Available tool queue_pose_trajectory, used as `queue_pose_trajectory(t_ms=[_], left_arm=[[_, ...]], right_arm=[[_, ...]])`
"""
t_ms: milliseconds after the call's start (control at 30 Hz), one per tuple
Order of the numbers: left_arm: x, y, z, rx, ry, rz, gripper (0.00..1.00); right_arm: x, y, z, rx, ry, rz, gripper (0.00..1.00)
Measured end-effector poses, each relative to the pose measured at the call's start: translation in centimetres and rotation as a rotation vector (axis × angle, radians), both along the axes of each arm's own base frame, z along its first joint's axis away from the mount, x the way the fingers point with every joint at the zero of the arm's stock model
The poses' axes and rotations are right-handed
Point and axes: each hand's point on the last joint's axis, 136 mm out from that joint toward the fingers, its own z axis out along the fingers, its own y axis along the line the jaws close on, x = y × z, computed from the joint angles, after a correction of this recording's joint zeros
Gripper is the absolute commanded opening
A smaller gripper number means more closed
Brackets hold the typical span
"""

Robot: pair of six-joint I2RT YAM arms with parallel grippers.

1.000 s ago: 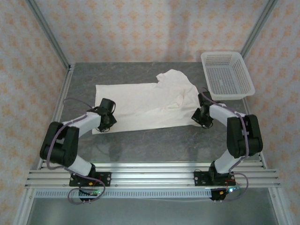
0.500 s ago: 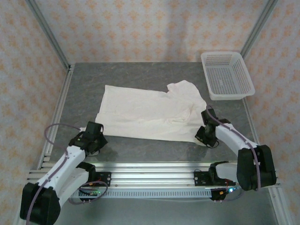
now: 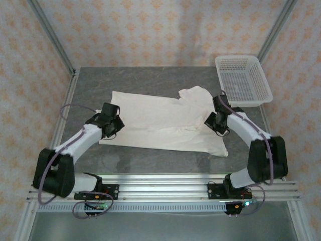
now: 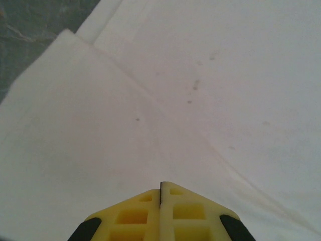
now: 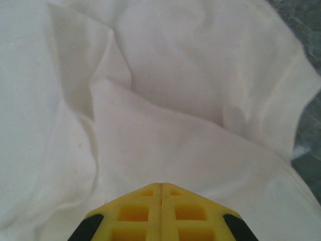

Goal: Fold the inside-out t-shirt

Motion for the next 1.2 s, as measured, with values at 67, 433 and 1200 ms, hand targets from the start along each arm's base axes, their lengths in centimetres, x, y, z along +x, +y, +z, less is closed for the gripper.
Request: queue_pose_trajectory(t_ms=[67,433,1200], left_arm=[[0.3,0.5,-1.7,0.009,0.038,0.023,0.0],[-4.0,2.4,-4.9,0.006,0.023,0.142,0.0],[-8.0,2.9,1.0,-0.036,-0.242,0.085,0.52]], right_arm=[[0.1,0.0,-1.7,-0.007,0.046,0.001,0.0],[-0.7,0.1,-4.2,-0.017,0.124,0.031,0.0],[1.5,-0.1,0.5,-0.087,0.045,0.155,0.29]])
